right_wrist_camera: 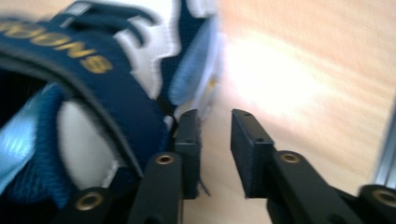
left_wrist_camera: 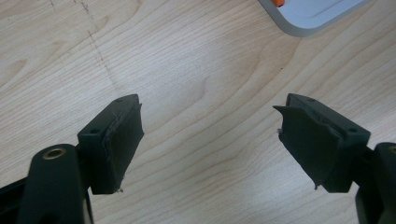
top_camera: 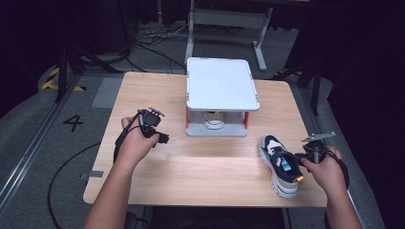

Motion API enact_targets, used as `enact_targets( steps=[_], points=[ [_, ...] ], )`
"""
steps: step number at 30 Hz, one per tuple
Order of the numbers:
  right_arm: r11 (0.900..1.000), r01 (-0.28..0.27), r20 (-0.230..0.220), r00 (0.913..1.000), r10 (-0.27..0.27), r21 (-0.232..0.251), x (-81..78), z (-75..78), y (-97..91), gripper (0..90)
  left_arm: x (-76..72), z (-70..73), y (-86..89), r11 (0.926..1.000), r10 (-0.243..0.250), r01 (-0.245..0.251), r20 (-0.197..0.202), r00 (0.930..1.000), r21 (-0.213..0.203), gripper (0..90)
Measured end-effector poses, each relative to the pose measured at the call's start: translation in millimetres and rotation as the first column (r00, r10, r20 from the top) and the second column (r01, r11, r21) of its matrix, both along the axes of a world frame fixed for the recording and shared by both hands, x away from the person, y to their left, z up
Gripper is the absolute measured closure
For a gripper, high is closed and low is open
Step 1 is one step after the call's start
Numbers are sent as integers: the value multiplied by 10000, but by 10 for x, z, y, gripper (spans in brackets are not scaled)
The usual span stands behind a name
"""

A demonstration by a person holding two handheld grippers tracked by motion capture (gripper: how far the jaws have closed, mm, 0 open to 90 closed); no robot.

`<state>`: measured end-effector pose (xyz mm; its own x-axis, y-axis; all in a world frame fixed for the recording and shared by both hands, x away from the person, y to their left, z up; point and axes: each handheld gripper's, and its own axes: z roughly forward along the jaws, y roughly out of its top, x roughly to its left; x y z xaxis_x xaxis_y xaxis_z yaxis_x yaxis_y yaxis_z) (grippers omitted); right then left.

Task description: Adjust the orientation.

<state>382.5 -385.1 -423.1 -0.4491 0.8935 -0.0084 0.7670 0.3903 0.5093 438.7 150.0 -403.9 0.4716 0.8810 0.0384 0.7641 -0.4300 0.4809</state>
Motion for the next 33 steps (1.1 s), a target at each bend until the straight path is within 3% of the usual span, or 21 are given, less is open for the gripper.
enact_targets(
  steps=[7, 11, 16, 22, 25, 27, 29, 31, 32, 33],
  points=[
    [9979, 418, 193, 9990, -409, -489, -28, 65, -105, 508, -15, -5, 28, 10000, 42, -42, 22, 10000, 24, 216],
    [9974, 662, 586, 9962, -645, -274, -103, 211, -164, 464, -14, -8, 11, 10000, -90, 90, -17, 10000, 42, 216],
    [9986, 522, 1055, 9931, -510, -87, -336, 573, -187, 445, 7, -8, -7, 10000, -60, 60, -46, 10000, 21, 216],
    [9996, -256, 182, 9995, 254, 107, -672, 828, -73, 430, 24, -25, -51, 9999, -159, 159, -107, 9998, 15, 216],
    [9966, -824, -219, 9964, 824, 12, -779, 869, 8, 411, 31, -21, -70, 9997, -237, 238, -82, 9997, 54, 216],
    [9933, -1150, -230, 9931, 1151, 73, -792, 865, 63, 406, 36, -29, -92, 9996, -264, 265, -119, 9996, 42, 215],
    [9935, -997, -56, 9950, 1001, 553, -745, 843, 91, 410, 40, -37, -106, 9995, -322, 323, -152, 9994, 71, 215],
    [9952, -781, 103, 9969, 777, 588, -705, 826, 92, 428, 41, -42, -110, 9994, -344, 346, -158, 9993, 91, 214],
    [9985, -551, 120, 9984, 550, 57, -589, 737, 98, 481, 41, -45, -108, 9993, -349, 351, -188, 9992, 87, 214],
    [9988, -494, 70, 9988, 494, 7, -551, 702, 98, 510, 41, -46, -105, 9993, -356, 358, -192, 9992, 103, 214]
  ],
)
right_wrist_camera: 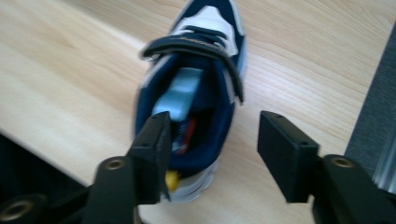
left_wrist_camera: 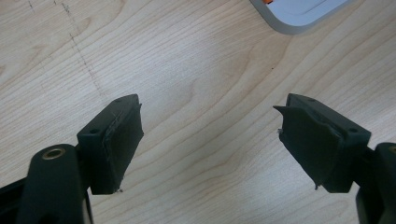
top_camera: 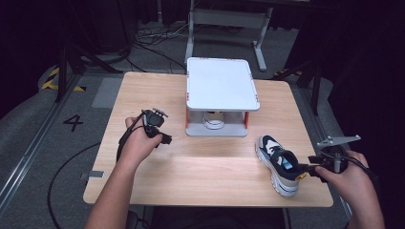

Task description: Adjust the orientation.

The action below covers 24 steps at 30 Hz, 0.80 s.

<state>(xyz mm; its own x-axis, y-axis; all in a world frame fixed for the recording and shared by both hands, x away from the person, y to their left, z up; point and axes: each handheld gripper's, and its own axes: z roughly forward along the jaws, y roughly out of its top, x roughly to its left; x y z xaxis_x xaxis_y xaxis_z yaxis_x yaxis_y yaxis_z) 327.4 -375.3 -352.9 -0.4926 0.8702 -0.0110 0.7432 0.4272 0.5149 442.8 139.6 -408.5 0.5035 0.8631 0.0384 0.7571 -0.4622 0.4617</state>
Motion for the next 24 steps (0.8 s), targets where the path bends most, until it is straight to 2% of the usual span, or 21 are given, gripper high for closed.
enact_targets(
  steps=[2, 4, 8, 9, 10, 11, 15, 17, 20, 24],
  points=[
    [10000, 20, -37, 10000, -20, -65, 52, -53, 0, 530, -6, 1, 10, 10000, 49, -49, -1, 10000, -18, 214],
    [9996, 1, -258, 9997, -8, -282, 192, -201, 10, 577, -18, 1, 29, 10000, 77, -77, -10, 10000, -22, 214],
    [9987, -313, -160, 9994, 307, -409, 287, -284, 43, 615, -42, -5, 72, 9998, 179, -179, -4, 9998, -44, 214],
    [9983, -357, -190, 9992, 349, -451, 310, -311, 69, 660, -49, -5, 83, 9997, 216, -216, 1, 9998, -61, 214],
    [9982, -337, -410, 9987, 317, -488, 328, -324, 99, 693, -55, -5, 93, 9998, 218, -218, 13, 9998, -38, 214],
    [9969, -278, -411, 9988, 248, -740, 343, -313, 113, 740, -60, -5, 102, 9997, 238, -238, 14, 9997, -63, 214],
    [9978, 186, -313, 9993, -206, -636, 378, -285, 148, 826, -75, 7, 141, 9994, 328, -328, 34, 9995, -138, 214],
    [9989, 353, -282, 9989, -361, -302, 375, -249, 188, 834, -73, 17, 162, 9995, 315, -314, 77, 9995, -105, 214],
    [9995, 299, 64, 9995, -300, 120, 383, -180, 304, 839, -77, 19, 166, 9989, 439, -437, 67, 9990, -191, 214],
    [9990, 208, 430, 9988, -225, 394, 429, -81, 479, 839, -78, 22, 169, 9989, 419, -417, 91, 9991, -230, 214]
  ],
)
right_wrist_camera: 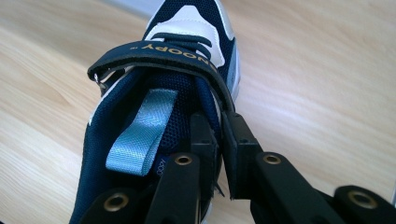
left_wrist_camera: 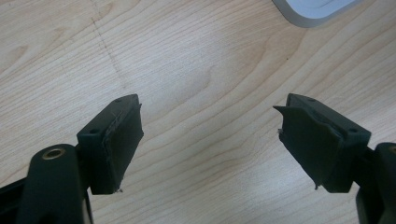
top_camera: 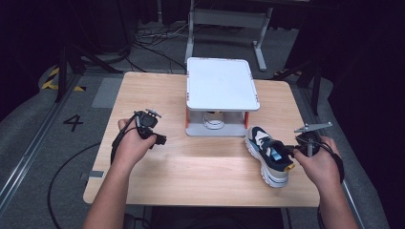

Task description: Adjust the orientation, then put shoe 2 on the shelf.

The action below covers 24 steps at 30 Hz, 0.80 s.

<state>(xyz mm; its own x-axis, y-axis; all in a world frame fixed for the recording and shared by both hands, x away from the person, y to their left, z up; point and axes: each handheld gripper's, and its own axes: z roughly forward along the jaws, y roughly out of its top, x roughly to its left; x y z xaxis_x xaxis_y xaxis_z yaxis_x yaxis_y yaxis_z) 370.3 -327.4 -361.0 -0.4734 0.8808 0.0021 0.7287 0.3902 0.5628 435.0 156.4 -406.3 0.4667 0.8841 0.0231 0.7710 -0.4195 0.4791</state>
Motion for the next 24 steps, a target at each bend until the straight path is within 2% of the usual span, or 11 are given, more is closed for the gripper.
enact_targets(
  steps=[5, 12, 14, 15, 21, 22, 24],
  points=[
    [9995, 81, 342, 9994, -91, 305, 142, 59, 239, 839, -13, 5, 31, 10000, 28, -28, 8, 10000, -1, 213],
    [9982, 406, 469, 9980, -427, 444, 420, 51, 530, 839, -70, 8, 125, 9995, 293, -293, 6, 9996, -85, 213],
    [9973, 476, 472, 9976, -502, 552, 465, 44, 574, 839, -82, 2, 149, 9994, 330, -330, -7, 9995, -74, 213],
    [9956, 610, 413, 9971, -641, 705, 541, 32, 635, 839, -99, 1, 184, 9991, 425, -425, -10, 9991, -84, 213],
    [9912, 877, 389, 9950, -920, 995, 644, 17, 716, 839, -159, -5, 257, 9979, 631, -631, -38, 9980, -122, 213],
    [9883, 1022, 454, 9931, -1079, 1135, 658, 49, 760, 839, -173, -13, 271, 9976, 692, -692, -79, 9976, -80, 213],
    [9877, 1141, 632, 9906, -1213, 1071, 669, 77, 797, 840, -201, -29, 296, 9972, 747, -747, -50, 9972, -69, 213]
  ],
)
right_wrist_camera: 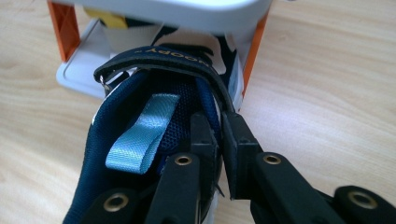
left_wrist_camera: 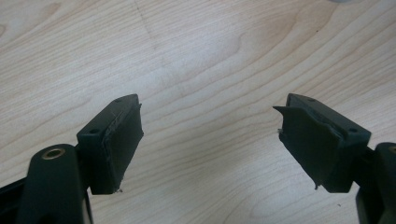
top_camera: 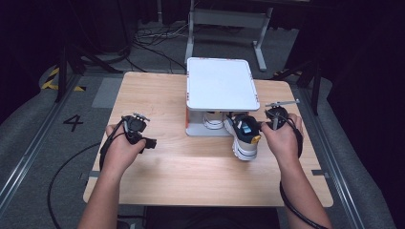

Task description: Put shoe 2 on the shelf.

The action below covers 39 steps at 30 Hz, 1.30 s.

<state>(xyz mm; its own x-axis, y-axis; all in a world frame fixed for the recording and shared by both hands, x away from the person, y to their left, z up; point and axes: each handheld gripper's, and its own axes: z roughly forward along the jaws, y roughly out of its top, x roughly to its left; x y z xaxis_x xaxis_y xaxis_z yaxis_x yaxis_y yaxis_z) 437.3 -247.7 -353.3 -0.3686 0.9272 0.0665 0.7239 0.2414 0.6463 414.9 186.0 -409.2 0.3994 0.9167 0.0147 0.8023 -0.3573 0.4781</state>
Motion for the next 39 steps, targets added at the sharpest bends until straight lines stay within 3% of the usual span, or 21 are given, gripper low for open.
enact_targets(
  steps=[5, 10, 17, 18, 21, 22, 26, 30, 33, 34, 37, 38, 39],
  points=[
    [9998, 45, 350, 9994, -38, -194, 13, -38, 120, 840, -54, 1, 46, 10000, 87, -87, -43, 10000, -47, 213],
    [9999, -142, 984, 9951, 133, 81, 74, -110, 210, 838, -86, -1, 93, 9997, 234, -234, -52, 9997, -49, 212],
    [9998, -147, 1249, 9921, 129, 134, 175, -241, 279, 830, -81, 4, 90, 9998, 206, -206, -61, 9998, -46, 212],
    [9997, -96, 1209, 9926, 121, -207, 219, -328, 310, 828, -78, 9, 88, 9999, 142, -142, -35, 9999, -45, 212],
    [10000, -50, 1414, 9899, 47, 12, 251, -392, 277, 821, -77, 13, 79, 9998, 153, -154, -45, 9999, -83, 212],
    [9999, -72, 1750, 9846, 46, 141, 275, -433, 218, 780, -71, 12, 79, 9999, 133, -134, -36, 9999, -72, 212],
    [9987, -275, 2210, 9751, 174, 427, 265, -432, 174, 622, -58, 4, 72, 9999, 118, -118, -19, 9999, -114, 212],
    [9963, -417, 2941, 9556, 178, 753, 39, -278, 59, 531, -50, 11, 62, 9999, 62, -62, -36, 10000, -86, 212],
    [9956, -665, 3088, 9502, 428, 667, -252, -135, 2, 513, -44, 11, 49, 9999, 72, -73, -51, 10000, -72, 212],
    [9955, -682, 3036, 9517, 450, 661, -308, -114, -4, 504, -42, 8, 42, 10000, 54, -54, -45, 10000, -31, 212],
    [9958, -873, 2414, 9672, 784, 264, -440, -125, 23, 502, -37, 6, 15, 10000, -75, 75, -108, 9999, -8, 212],
    [9958, -873, 2414, 9672, 784, 264, -440, -125, 23, 502, -37, 6, 15, 10000, -75, 75, -108, 9999, -8, 212],
    [9949, -990, 1903, 9772, 938, 182, -453, -189, 68, 502, -43, 9, -4, 10000, -44, 43, -69, 10000, -41, 212]
  ],
)
